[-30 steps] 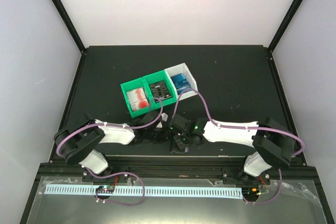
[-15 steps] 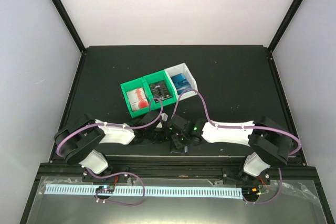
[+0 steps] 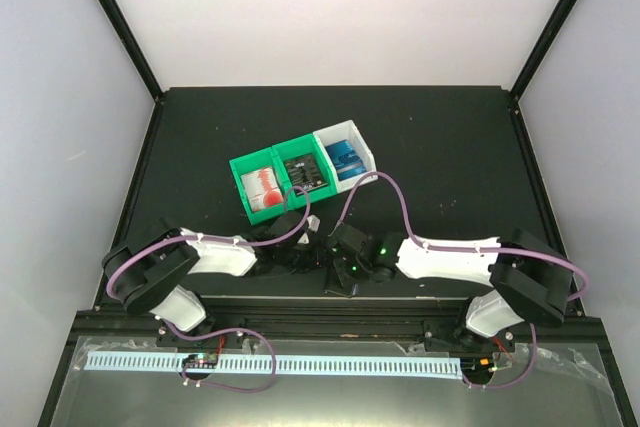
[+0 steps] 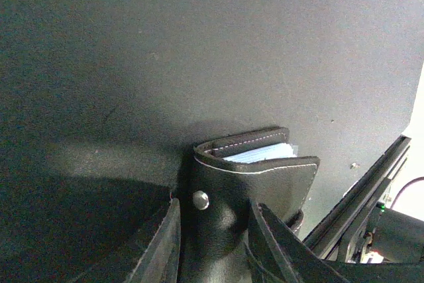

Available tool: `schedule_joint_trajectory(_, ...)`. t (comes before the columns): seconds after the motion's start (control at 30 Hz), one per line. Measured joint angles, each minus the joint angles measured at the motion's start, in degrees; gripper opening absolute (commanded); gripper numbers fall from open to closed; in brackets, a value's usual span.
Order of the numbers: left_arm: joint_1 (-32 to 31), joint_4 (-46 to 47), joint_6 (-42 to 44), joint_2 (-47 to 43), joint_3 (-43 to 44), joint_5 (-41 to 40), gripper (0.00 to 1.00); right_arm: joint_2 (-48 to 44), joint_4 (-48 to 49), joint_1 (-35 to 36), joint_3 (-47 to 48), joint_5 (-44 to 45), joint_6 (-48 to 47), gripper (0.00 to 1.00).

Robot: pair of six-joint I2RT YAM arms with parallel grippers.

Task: Put the credit cards into the card holder
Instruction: Close the card holder at the center of the board.

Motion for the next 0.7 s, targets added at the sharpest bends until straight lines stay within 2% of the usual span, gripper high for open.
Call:
schedule_joint_trajectory(0.13, 0.0, 0.0, 0.1, -0.2, 0.0, 0.0, 0.35, -1.0, -0.3, 0.1, -0.5, -0.7, 1.0, 0.25)
schedule_joint_trajectory(0.27, 0.0, -1.4, 0.6, -1.2, 0.0, -0.3, 0.37, -2.8, -0.7, 0.3, -0.6, -1.3, 1.2, 0.36)
schedule_joint_trajectory(0.43, 0.0, -3.2, 1.7, -2.2, 0.1, -0.5, 0.42, -5.1, -1.1, 0.3, -0.6, -1.2, 1.4, 0.4)
schedule_joint_trajectory(0.7, -0.1, -6.5, 3.9, -4.5, 0.1, -0.5, 0.48, -11.6, -3.8, 0.3, -0.6, 2.7, 3.5, 0.39)
